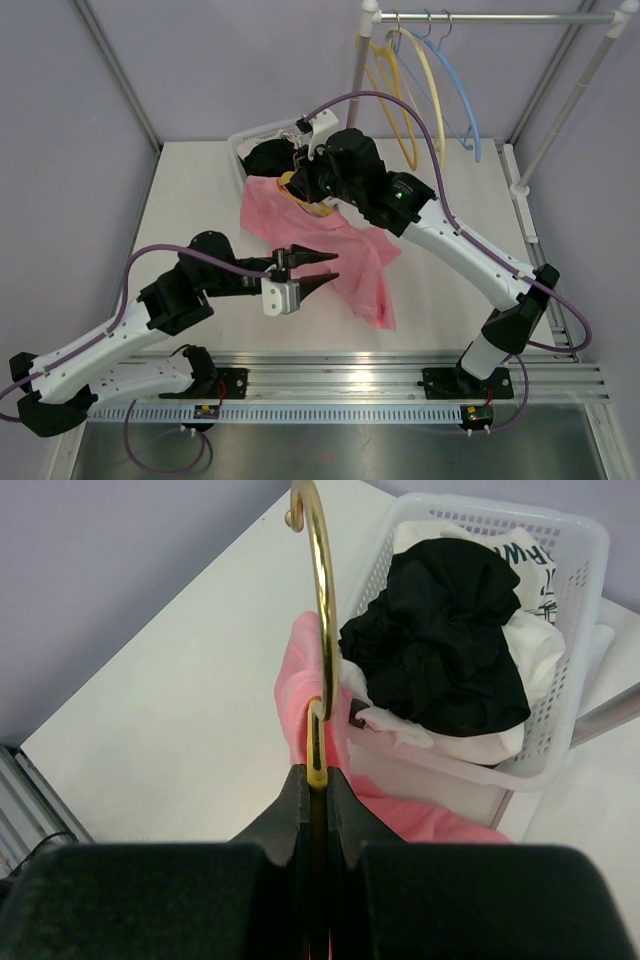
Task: Remove the t-shirt from the hanger
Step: Remove the tshirt from the hanger
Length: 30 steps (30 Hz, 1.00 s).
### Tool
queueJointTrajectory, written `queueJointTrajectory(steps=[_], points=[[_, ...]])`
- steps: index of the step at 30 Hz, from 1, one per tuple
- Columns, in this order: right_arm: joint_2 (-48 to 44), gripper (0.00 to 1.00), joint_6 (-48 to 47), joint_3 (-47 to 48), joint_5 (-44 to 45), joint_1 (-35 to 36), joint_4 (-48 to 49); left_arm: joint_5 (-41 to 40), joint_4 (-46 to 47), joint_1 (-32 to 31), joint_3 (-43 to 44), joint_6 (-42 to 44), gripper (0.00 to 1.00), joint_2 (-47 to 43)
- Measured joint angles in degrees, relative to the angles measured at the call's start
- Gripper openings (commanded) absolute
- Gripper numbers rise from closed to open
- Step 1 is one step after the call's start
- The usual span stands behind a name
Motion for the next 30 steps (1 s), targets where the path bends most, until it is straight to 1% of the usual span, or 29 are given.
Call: queueJointTrajectory(steps=[1,2,3,6,9,11,14,16,17,19,21,23,25,30], points=[[0.0,0.0,0.02,-0.15,0.39,-0.02,0.52,-0.11,0.48,-0.5,-0.52,-0.33,0.48,-1.11],[0.0,0.0,0.0,-0.26,0.68,-0.04,0.85,-0.33,1.03,-0.94,-1.22,-0.5,0.58,-2.32],[0.0,0.0,0.0,-0.39,0.9,-0.04,1.27,-1.18,1.88,-1.22,-2.1,-0.74,0.76,-3.5],[0.0,0.0,0.02,-0.66,1.01,-0.04,1.88,-4.2,3.54,-1.25,-4.04,-1.46,0.84,-5.49],[0.0,0.0,0.04,-0.72,1.03,-0.04,2.12,-5.99,4.68,-1.2,-4.42,-2.05,0.85,-5.51],[0.0,0.0,0.28,-0.81,1.11,-0.04,2.47,-6.67,5.4,-1.2,-4.42,-2.86,0.82,-4.35],[-0.42,0.0,1.01,-2.43,1.92,-0.04,4.94,-7.72,7.41,-1.2,-5.01,-4.61,0.83,-1.97],[-1.66,0.0,1.46,-5.25,2.6,-0.04,7.78,-9.75,11.45,-1.2,-8.37,-6.51,0.89,-0.96],[-2.56,0.0,1.64,-7.1,2.99,-0.04,9.38,-10.78,13.25,-1.2,-10.38,-7.45,0.89,-0.85],[-3.93,0.0,1.9,-9.66,4.11,-0.04,11.76,-13.9,19.52,-1.2,-17.55,-9.31,0.89,-1.27],[-4.68,0.0,1.99,-10.86,5.42,-0.04,13.94,-16.28,22.14,-1.22,-22.32,-10.62,0.89,-1.42],[-5.09,0.0,2.01,-11.63,6.86,-0.04,16.87,-18.58,23.54,-1.27,-24.3,-12.26,0.9,-1.42],[-5.33,0.0,2.08,-12.41,7.87,-0.04,19.76,-20.65,25.0,-1.27,-24.44,-13.77,0.9,-1.46],[-5.31,0.0,2.16,-14.08,11.02,-0.04,26.91,-24.61,30.18,-1.25,-26.03,-17.09,0.95,-5.05]])
